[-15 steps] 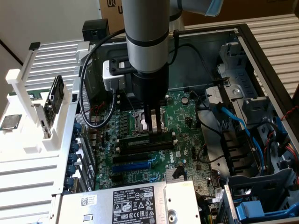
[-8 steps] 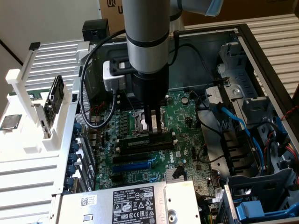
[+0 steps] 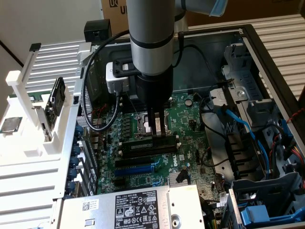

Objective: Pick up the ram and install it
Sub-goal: 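Insert the ram into the slot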

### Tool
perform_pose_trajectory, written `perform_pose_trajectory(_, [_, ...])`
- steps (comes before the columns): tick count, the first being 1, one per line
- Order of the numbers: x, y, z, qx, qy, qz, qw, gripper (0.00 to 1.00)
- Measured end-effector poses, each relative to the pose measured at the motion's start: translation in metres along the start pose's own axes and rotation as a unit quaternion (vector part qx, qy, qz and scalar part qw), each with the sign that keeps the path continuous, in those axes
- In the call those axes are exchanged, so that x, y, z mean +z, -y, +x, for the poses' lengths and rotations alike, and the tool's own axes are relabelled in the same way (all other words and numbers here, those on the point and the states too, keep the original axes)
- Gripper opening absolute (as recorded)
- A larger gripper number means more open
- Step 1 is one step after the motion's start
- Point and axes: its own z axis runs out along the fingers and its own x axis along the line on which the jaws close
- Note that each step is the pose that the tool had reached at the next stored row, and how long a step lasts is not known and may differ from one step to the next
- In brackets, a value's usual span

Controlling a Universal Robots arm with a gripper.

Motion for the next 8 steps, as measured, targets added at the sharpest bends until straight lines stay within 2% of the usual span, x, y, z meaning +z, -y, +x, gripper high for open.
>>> perform_pose_trajectory(8, [0.0011, -0.0001, -0.0001, 0.000, 0.0000, 0.0000, 1.0000, 0.13])
